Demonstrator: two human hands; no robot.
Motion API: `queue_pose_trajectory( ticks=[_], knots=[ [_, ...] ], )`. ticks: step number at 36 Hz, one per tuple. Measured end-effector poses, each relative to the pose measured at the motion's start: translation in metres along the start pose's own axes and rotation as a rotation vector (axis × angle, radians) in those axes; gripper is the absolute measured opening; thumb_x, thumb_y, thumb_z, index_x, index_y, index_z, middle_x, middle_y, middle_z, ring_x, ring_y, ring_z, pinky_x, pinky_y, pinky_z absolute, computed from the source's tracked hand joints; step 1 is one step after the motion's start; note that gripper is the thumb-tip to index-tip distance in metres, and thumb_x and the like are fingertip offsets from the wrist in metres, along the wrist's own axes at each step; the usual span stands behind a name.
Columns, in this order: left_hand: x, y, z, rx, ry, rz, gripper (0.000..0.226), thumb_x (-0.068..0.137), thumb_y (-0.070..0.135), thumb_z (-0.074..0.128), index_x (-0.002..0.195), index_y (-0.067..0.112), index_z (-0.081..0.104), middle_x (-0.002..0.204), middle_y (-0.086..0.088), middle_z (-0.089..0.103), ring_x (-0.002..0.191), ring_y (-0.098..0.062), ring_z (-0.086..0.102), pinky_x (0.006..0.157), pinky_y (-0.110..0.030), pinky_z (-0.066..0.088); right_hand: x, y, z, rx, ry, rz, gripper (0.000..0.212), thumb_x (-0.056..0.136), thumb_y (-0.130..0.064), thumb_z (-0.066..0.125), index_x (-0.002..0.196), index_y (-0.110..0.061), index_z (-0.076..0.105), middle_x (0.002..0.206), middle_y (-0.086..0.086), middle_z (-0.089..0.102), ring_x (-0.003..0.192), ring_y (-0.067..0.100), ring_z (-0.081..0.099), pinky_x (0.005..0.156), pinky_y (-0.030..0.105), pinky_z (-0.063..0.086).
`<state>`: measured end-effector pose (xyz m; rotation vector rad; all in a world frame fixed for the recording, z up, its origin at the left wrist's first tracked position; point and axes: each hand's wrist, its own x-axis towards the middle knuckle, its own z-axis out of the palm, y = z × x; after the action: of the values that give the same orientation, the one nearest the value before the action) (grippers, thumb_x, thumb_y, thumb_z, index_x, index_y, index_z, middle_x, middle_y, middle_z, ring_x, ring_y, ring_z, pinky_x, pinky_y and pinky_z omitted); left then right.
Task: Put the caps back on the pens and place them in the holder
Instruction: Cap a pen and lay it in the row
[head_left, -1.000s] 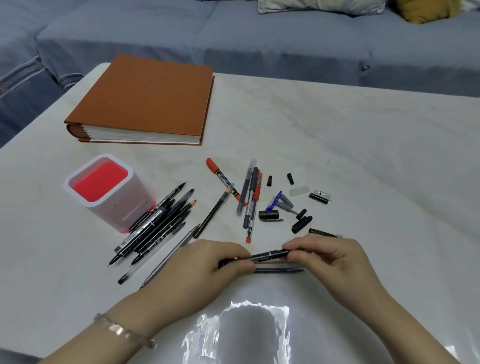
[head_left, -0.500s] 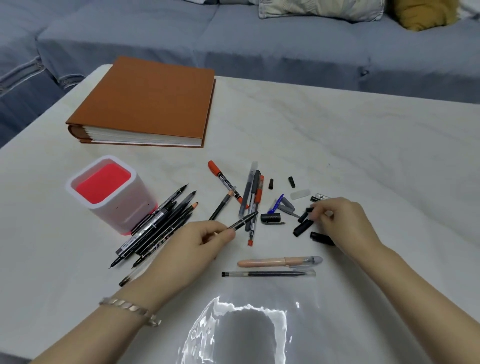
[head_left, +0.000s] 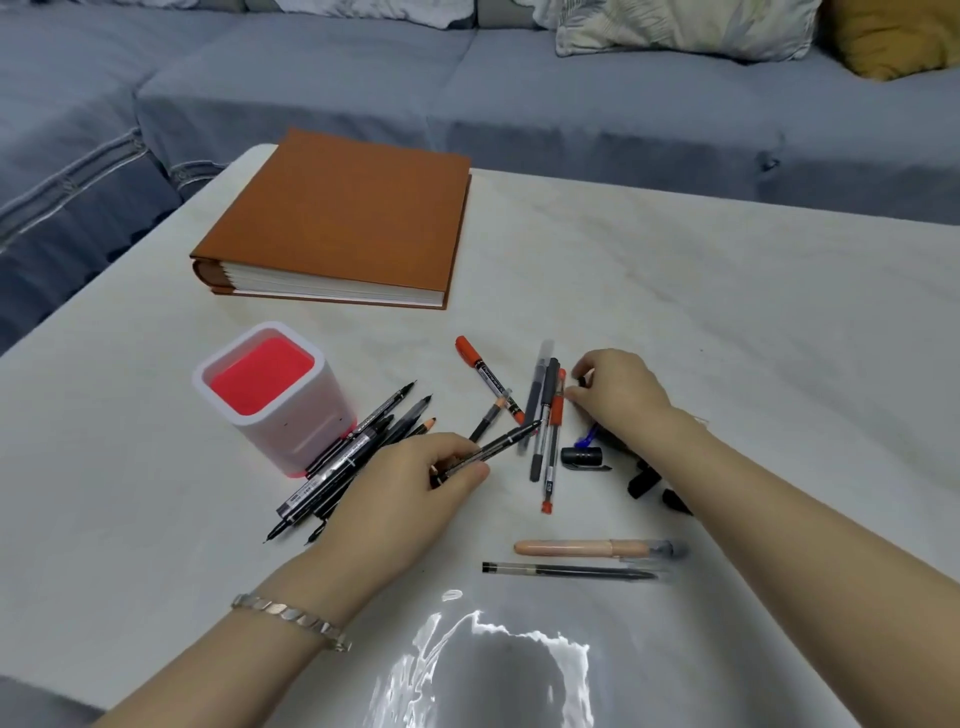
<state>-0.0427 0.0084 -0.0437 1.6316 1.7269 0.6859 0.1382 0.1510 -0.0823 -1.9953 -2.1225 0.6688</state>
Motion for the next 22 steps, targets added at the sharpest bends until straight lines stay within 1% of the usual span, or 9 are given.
queue_pose_trajectory(
  ticks=[2,4,7,9,11,13,17,19,22],
  knots=[
    [0.0,0.0,-0.001,0.004,0.005,-0.006,0.006,0.086,0.033,0.057,0.087,0.035,0.063,0.076,0.017,0.062,0.073,-0.003,0.057,0.065,-0.015,0.041,0.001,0.002,0.003,0.066,0.02,0.001,0.014,0.085,-0.012,0.057,0.094,-0.006,0.066,0.103,0.015,0.066,0.094,0.031,0.06,0.077,0.032,0.047],
    [0.0,0.0,-0.001,0.005,0.002,-0.007,0.007,0.085,0.033,0.057,0.088,0.034,0.064,0.077,0.018,0.062,0.074,-0.002,0.057,0.066,-0.016,0.042,-0.002,0.008,0.002,0.113,0.039,-0.01,0.012,0.083,-0.007,0.057,0.091,-0.005,0.066,0.1,0.015,0.067,0.09,0.029,0.06,0.073,0.027,0.044],
    [-0.001,0.002,-0.001,-0.01,-0.004,-0.005,0.006,0.085,0.033,0.057,0.085,0.038,0.061,0.08,0.02,0.063,0.075,-0.001,0.057,0.068,-0.014,0.042,-0.016,0.015,-0.005,0.26,0.086,-0.02,0.02,0.083,-0.011,0.061,0.103,-0.007,0.063,0.093,0.011,0.066,0.08,0.019,0.056,0.068,0.02,0.038],
    [-0.002,0.004,0.001,-0.025,-0.006,0.009,0.01,0.085,0.033,0.058,0.08,0.041,0.058,0.08,0.018,0.064,0.074,-0.004,0.057,0.068,-0.016,0.043,-0.035,0.016,-0.014,0.479,0.096,-0.001,0.022,0.085,-0.012,0.059,0.107,-0.008,0.062,0.086,0.008,0.065,0.072,0.015,0.062,0.058,0.013,0.042],
    [-0.004,0.008,0.004,-0.052,-0.003,0.025,0.011,0.084,0.032,0.058,0.08,0.041,0.059,0.08,0.015,0.065,0.075,-0.005,0.055,0.067,-0.016,0.042,-0.058,0.015,-0.024,0.771,0.074,0.015,0.017,0.086,-0.008,0.057,0.102,-0.009,0.065,0.082,0.004,0.065,0.062,0.006,0.067,0.051,0.006,0.045],
    [-0.005,0.013,0.008,-0.062,-0.006,0.038,0.008,0.084,0.031,0.059,0.088,0.034,0.065,0.082,0.015,0.065,0.079,-0.004,0.054,0.068,-0.014,0.041,-0.081,0.015,-0.032,0.973,0.063,0.03,0.013,0.086,-0.006,0.057,0.091,-0.012,0.067,0.079,0.001,0.069,0.062,0.002,0.069,0.054,0.007,0.049],
    [-0.008,0.021,0.015,-0.059,-0.016,0.084,0.015,0.084,0.032,0.058,0.097,0.032,0.067,0.087,0.019,0.063,0.085,0.003,0.053,0.07,-0.009,0.041,-0.117,0.016,-0.042,1.267,0.034,0.065,0.017,0.084,-0.002,0.055,0.08,-0.013,0.068,0.067,0.001,0.074,0.068,0.012,0.071,0.062,0.014,0.055],
    [-0.01,0.025,0.017,-0.053,-0.021,0.119,0.012,0.084,0.032,0.058,0.093,0.036,0.066,0.085,0.016,0.063,0.085,0.002,0.053,0.069,-0.01,0.04,-0.129,0.015,-0.044,1.338,0.033,0.074,0.019,0.084,0.001,0.053,0.077,-0.01,0.067,0.064,0.002,0.073,0.066,0.013,0.071,0.062,0.016,0.056],
    [-0.012,0.029,0.019,-0.034,-0.027,0.178,0.011,0.085,0.029,0.059,0.08,0.039,0.062,0.077,0.009,0.061,0.081,-0.004,0.052,0.065,-0.016,0.04,-0.139,0.016,-0.044,1.313,0.061,0.059,0.022,0.082,0.0,0.054,0.074,-0.014,0.069,0.066,0.003,0.074,0.066,0.014,0.07,0.066,0.017,0.057]
  ],
)
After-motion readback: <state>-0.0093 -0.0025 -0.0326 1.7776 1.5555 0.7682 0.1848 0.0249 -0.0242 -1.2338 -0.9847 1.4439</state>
